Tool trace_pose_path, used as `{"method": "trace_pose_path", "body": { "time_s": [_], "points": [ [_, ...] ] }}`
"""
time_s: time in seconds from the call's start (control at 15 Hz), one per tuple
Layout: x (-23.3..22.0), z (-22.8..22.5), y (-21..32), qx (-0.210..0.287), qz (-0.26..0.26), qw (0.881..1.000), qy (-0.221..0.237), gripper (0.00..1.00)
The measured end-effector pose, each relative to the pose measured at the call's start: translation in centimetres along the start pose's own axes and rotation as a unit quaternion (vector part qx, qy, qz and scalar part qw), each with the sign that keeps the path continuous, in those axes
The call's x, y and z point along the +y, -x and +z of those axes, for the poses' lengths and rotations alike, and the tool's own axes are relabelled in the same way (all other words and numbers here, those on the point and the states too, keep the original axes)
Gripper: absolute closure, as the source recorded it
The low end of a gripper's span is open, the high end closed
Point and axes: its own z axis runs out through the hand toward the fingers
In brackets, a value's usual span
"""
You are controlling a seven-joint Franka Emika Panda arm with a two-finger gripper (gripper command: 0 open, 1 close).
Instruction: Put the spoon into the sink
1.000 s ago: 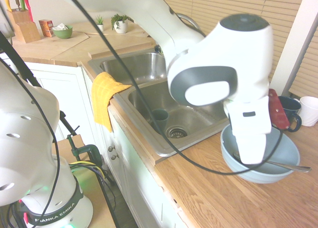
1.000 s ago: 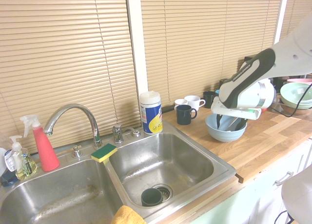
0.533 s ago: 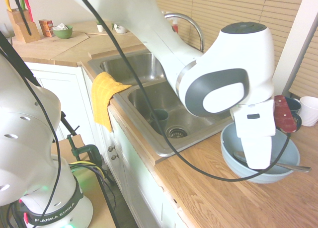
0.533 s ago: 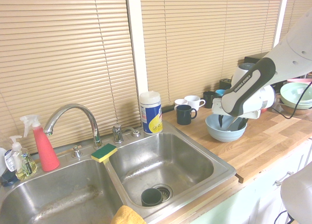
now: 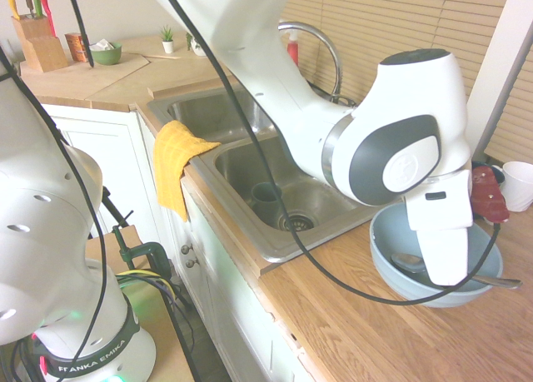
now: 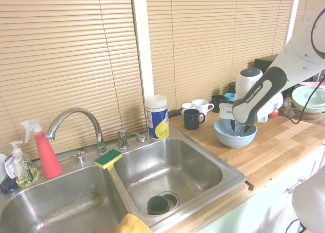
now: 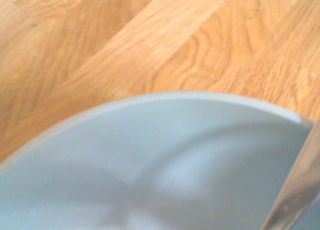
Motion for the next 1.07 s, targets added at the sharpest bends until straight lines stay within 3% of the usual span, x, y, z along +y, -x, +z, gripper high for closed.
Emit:
{"method": "trace_pose_path", "body": {
  "time_s": [0.73, 1.07],
  "points": [
    [-0.7, 1.0, -1.2, 0.036, 0.021, 0.999, 0.01, 1.0],
    [-1.0, -1.4, -1.6, 0.04, 0.026, 0.999, -0.012, 1.0]
  ]
}}
